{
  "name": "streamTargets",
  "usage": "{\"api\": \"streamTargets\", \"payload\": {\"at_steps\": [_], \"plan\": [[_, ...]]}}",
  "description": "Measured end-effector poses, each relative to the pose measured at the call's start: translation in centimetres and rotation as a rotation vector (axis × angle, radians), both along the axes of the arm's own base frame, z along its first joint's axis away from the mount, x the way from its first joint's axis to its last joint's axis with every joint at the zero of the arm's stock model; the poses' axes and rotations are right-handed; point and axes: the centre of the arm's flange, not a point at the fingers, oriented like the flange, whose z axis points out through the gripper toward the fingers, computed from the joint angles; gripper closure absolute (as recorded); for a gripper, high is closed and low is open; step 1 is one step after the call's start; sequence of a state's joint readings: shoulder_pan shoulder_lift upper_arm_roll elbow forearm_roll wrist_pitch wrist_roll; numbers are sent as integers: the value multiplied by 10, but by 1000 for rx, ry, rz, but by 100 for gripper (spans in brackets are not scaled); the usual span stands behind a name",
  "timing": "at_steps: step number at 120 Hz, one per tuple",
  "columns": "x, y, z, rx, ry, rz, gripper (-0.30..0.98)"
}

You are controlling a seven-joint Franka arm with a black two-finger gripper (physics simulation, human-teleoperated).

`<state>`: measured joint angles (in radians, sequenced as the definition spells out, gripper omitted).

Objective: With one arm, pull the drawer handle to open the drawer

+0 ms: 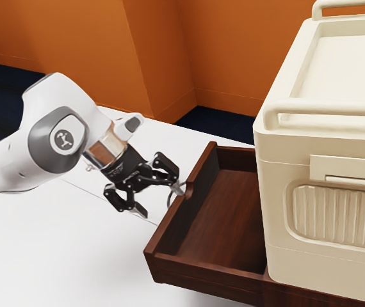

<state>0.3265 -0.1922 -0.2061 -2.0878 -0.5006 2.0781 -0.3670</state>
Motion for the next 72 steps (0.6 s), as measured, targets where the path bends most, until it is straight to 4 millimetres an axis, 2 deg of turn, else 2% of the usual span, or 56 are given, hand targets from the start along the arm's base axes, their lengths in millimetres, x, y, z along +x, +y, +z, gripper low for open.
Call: {"api": "streamTargets", "payload": {"at_steps": [40, 58, 66, 72], "plan": [[-9, 4, 5, 8, -7, 0, 0], [-20, 2, 32, 21, -59, -3, 0], [-34, -2, 57, 26, -103, -20, 0], [-45, -4, 89, 87, -138, -67, 0]]}}
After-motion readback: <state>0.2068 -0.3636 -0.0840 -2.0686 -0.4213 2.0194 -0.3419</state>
